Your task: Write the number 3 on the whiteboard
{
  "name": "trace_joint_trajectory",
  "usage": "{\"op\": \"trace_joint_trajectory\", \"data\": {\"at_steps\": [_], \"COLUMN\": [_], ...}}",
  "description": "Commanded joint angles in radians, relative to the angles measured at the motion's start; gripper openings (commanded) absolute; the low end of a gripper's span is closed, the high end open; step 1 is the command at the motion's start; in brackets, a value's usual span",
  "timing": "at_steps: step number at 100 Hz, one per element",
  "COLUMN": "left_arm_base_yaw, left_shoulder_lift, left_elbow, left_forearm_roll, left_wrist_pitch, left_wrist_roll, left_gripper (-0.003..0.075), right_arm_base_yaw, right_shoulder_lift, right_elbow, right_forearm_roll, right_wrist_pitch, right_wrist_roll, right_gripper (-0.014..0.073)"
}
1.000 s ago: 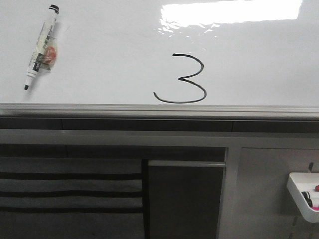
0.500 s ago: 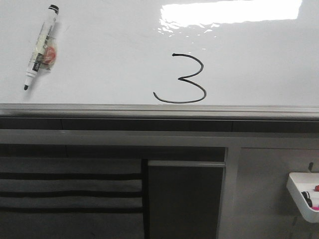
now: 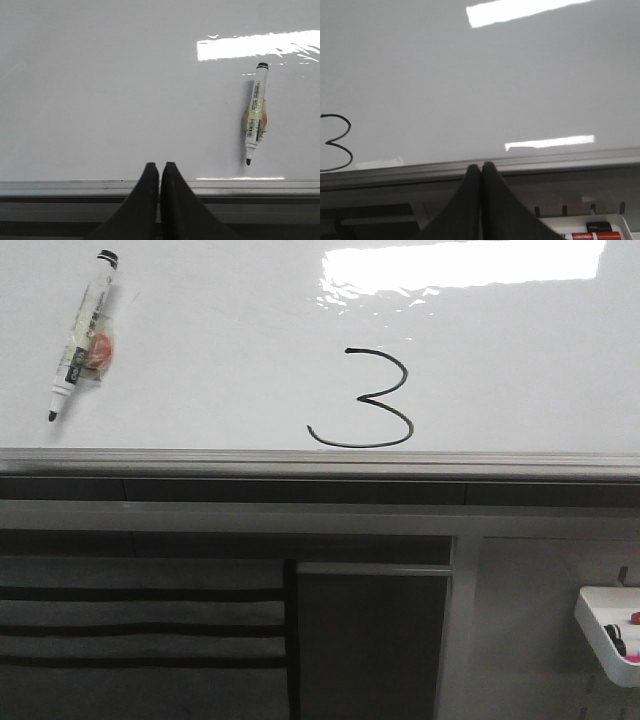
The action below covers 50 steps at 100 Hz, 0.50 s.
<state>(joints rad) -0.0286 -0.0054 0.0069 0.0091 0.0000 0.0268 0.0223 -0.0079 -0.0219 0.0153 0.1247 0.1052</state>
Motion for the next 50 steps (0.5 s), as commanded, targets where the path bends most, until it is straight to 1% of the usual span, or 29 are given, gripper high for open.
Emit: {"op": "trace_joint_trajectory", "data": {"at_steps": [1, 7, 11, 50], "left_arm_base_yaw": [0.002, 0.002, 0.002, 0.002], "left_shoulder_lift": [-0.031, -0.031, -0.031, -0.031], "left_elbow": [0.001, 0.001, 0.001, 0.001], "left_forearm_roll": [-0.009, -0.009, -0.009, -0.009], "left_wrist_pitch": [-0.079, -0.079, -0.079, -0.079], "left_wrist_roll": [-0.01, -0.01, -0.01, -0.01], "left_gripper": [-0.0018, -0.0018, -0.0018, -0.0018], "right_arm_base_yaw": [-0.009, -0.009, -0.009, -0.009], "right_shoulder_lift": [-0.021, -0.021, -0.021, -0.021], "right_elbow": [0.028, 0.063, 0.057, 0.06], "right_forearm_roll": [0.002, 0.002, 0.002, 0.002], "right_wrist_pitch": [-0.168, -0.234, -0.2, -0.203], "right_wrist_roll": [-0.008, -0.008, -0.008, -0.008], "right_gripper": [-0.0074, -0.0074, -0.0074, -0.0074]}}
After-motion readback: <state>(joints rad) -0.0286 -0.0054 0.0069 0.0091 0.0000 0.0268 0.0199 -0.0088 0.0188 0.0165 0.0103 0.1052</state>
